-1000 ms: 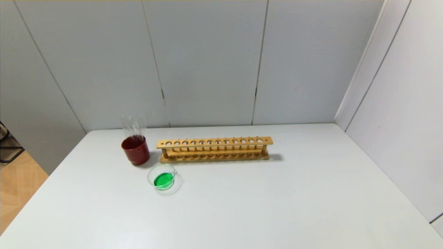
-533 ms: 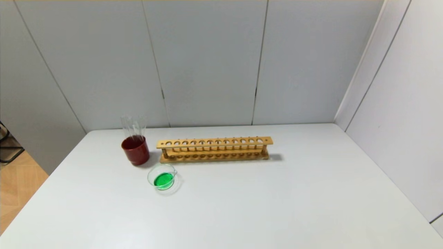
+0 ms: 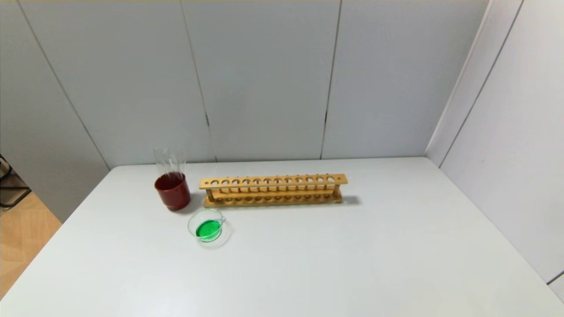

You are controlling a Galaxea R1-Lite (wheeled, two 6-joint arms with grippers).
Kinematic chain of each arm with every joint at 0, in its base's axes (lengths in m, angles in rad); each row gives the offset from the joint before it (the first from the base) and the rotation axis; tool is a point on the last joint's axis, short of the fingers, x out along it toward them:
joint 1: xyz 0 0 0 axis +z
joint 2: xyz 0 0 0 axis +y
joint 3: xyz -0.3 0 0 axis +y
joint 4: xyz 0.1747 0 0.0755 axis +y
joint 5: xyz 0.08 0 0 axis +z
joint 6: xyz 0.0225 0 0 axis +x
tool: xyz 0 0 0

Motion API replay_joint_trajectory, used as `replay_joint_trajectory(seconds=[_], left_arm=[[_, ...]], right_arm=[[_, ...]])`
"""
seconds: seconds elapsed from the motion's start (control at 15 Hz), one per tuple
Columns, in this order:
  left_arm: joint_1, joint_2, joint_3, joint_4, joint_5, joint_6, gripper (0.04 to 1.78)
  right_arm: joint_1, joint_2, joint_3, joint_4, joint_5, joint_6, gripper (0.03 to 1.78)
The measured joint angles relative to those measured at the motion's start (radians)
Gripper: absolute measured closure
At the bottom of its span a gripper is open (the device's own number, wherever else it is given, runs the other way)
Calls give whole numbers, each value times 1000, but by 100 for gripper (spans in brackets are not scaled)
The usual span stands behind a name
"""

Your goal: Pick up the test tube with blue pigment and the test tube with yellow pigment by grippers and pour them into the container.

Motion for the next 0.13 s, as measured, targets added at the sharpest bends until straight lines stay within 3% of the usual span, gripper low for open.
replay_joint_trajectory(seconds=[0.13], left_arm=[[0, 0, 2, -6, 1, -1, 7]], right_arm=[[0, 0, 0, -1, 0, 1, 6]])
